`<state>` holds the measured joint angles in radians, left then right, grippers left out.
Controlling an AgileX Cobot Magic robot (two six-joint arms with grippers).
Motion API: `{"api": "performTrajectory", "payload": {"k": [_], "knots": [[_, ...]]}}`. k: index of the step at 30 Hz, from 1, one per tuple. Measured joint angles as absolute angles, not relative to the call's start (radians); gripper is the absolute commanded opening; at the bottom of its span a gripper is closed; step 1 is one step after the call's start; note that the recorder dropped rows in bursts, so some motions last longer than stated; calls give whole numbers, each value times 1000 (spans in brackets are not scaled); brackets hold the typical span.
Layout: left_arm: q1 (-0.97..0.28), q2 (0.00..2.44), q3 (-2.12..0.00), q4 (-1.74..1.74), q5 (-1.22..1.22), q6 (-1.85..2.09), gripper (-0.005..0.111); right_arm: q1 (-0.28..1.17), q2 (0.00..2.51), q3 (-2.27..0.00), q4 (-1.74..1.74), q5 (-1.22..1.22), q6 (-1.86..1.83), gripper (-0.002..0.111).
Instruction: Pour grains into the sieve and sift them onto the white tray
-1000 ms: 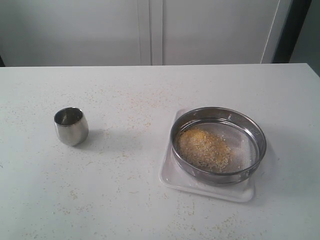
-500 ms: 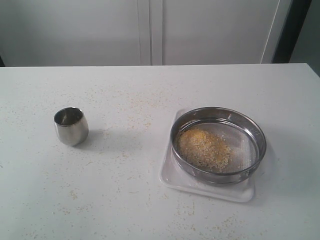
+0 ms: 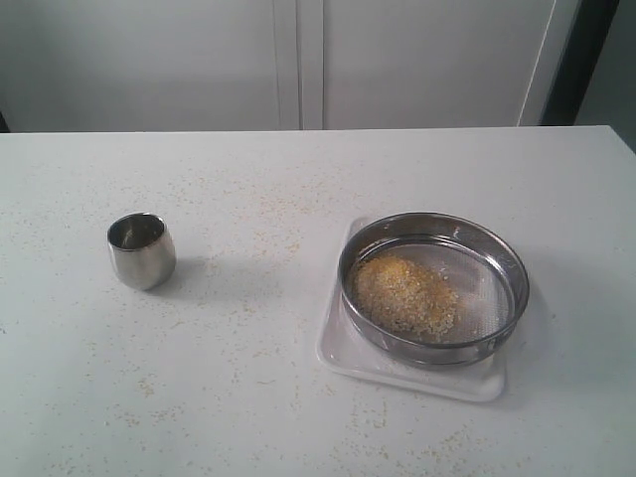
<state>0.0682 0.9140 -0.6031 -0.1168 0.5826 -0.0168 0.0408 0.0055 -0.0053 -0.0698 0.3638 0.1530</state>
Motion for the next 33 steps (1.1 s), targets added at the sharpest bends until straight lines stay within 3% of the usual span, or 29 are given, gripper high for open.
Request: {"api": "performTrajectory", "payload": {"k": [18,33], "knots": [[68,914,-603,-117,583,-17,0,41,6,-5,-70,352,153,0],[68,914,-603,-117,583,-17,0,41,6,-5,-70,-81,153,0]]}}
